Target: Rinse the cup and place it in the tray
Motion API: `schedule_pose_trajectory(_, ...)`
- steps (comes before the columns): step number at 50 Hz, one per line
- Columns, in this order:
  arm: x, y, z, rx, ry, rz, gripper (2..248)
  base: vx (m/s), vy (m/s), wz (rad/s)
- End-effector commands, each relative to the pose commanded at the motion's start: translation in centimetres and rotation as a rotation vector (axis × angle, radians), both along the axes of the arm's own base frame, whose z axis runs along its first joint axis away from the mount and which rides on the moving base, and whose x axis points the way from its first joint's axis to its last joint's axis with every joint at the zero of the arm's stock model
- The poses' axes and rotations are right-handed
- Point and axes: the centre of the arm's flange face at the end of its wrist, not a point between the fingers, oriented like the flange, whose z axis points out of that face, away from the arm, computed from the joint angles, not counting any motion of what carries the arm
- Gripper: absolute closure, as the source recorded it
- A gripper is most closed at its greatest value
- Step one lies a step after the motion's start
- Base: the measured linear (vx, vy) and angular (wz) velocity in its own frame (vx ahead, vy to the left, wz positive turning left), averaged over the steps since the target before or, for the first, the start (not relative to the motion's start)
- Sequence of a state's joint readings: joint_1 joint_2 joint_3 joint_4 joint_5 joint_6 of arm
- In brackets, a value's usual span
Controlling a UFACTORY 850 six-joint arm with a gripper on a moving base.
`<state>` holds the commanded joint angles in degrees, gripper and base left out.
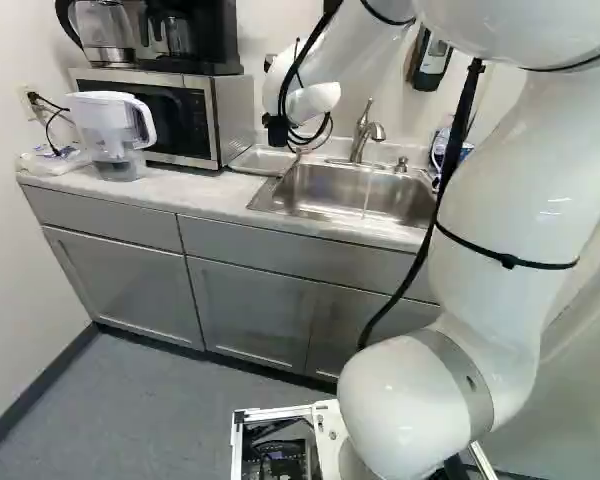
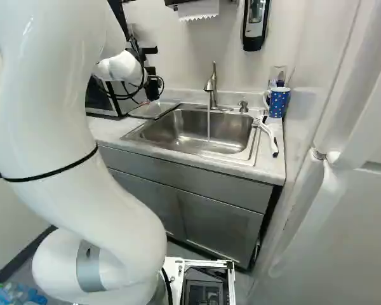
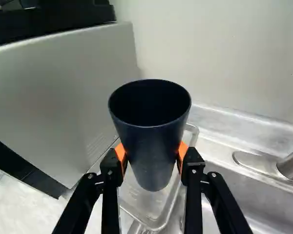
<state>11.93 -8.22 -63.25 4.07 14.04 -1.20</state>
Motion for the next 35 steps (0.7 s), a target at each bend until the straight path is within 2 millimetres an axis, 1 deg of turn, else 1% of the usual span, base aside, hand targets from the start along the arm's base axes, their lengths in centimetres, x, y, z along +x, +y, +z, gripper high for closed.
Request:
schedule_pose_trajectory(7,1.4,0.7,-0.3,0.000,0.000,0.007,129,0.000,0.000,0.000)
schedule_pose_trajectory(17,3.4,1.7,-1.4,-0.003,0.012,0.016,129,0.000,0.000,0.000)
schedule_pose_trajectory(35,5.0,2.7,-3.5,-0.009,0.040,0.026,129,0.000,0.000,0.000)
